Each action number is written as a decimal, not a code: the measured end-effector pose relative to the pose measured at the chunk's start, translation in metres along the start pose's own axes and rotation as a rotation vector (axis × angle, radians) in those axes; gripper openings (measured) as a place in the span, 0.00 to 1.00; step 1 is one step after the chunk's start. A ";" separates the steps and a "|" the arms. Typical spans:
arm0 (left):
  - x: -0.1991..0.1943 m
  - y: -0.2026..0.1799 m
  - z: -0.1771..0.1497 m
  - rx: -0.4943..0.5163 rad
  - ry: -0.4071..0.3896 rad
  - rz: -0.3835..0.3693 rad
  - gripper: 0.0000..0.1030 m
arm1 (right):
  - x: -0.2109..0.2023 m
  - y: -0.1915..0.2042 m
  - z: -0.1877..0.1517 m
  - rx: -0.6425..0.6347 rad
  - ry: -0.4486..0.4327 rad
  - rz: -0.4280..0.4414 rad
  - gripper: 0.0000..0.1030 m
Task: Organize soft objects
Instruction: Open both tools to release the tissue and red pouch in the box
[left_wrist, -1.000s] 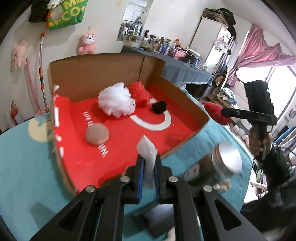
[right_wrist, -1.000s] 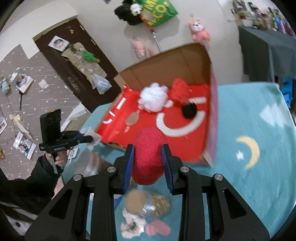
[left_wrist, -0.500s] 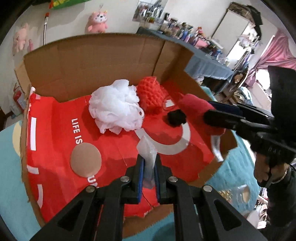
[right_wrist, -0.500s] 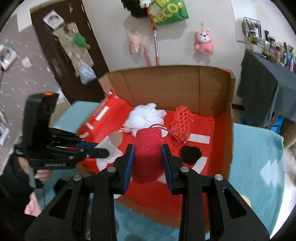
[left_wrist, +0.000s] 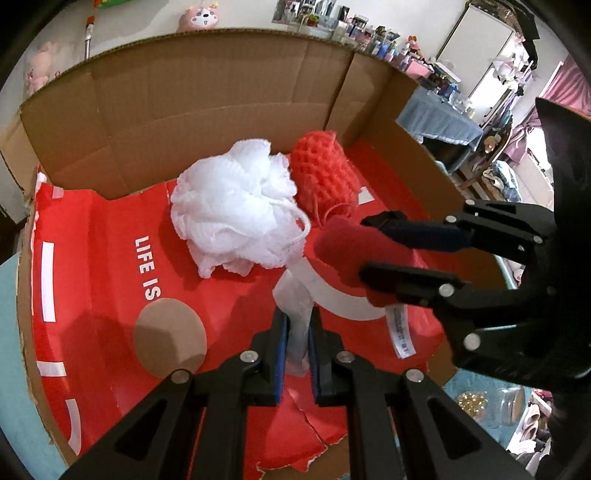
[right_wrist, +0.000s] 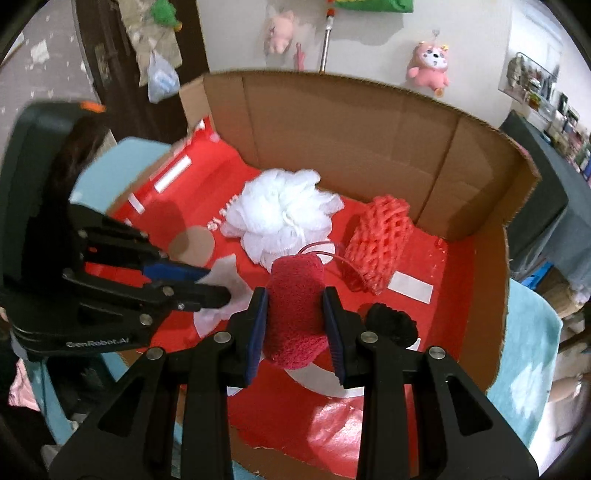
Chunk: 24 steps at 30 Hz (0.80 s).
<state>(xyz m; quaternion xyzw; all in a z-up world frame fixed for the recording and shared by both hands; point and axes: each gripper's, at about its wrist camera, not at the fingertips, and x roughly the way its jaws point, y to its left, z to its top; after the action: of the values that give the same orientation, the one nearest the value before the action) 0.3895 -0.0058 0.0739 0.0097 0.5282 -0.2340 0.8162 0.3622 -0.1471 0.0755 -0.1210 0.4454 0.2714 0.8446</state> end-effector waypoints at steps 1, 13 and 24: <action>0.001 0.001 0.000 -0.002 0.006 0.007 0.11 | 0.004 0.001 0.000 -0.011 0.013 -0.004 0.28; 0.003 0.011 -0.003 -0.027 0.018 0.018 0.11 | 0.030 0.008 -0.003 -0.045 0.112 -0.029 0.30; 0.002 0.012 -0.002 -0.053 0.009 0.031 0.37 | 0.042 0.007 0.003 -0.029 0.136 -0.042 0.34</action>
<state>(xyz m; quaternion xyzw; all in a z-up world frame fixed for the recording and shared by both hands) 0.3930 0.0049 0.0679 -0.0026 0.5376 -0.2071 0.8174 0.3794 -0.1250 0.0433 -0.1606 0.4954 0.2512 0.8159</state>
